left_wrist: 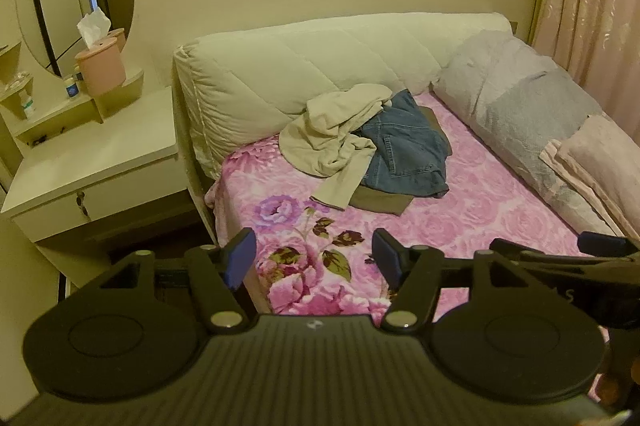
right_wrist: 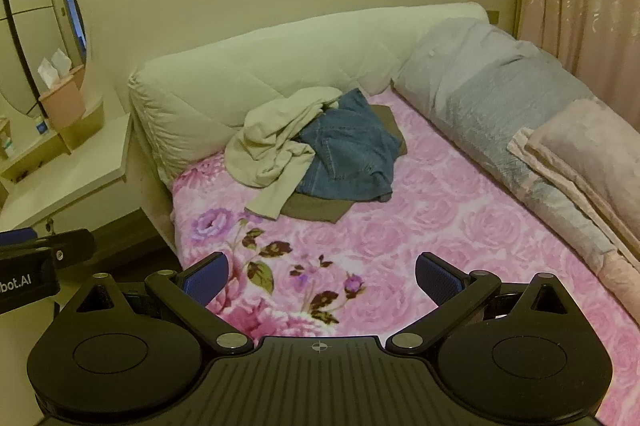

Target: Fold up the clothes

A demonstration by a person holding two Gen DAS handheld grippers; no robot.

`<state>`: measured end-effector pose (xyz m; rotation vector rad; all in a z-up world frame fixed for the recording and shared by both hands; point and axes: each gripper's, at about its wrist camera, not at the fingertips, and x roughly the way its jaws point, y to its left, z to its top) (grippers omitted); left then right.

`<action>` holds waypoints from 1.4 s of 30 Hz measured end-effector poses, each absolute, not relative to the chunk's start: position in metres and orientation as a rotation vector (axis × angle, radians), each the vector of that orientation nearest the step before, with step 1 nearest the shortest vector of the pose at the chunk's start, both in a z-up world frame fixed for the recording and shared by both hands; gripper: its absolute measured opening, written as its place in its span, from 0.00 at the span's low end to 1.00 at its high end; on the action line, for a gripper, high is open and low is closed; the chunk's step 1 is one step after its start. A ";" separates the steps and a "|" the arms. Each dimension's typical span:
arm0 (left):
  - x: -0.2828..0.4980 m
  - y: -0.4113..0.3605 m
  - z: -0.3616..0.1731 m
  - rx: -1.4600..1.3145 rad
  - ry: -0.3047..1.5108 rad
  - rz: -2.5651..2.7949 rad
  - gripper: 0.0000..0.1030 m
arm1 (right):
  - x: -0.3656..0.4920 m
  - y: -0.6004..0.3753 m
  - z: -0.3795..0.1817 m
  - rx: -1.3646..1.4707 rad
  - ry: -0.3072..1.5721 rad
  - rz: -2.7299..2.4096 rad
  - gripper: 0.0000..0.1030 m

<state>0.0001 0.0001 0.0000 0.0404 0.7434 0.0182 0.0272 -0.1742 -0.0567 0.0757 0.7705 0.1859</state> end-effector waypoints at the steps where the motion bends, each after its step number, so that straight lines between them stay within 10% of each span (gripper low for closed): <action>1: 0.000 0.000 0.000 0.038 0.745 0.017 0.59 | 0.027 -0.173 -0.056 0.076 0.774 0.186 0.99; 42: -0.012 0.009 -0.006 0.039 0.762 0.019 0.61 | 0.021 -0.170 -0.040 0.051 0.739 0.219 0.99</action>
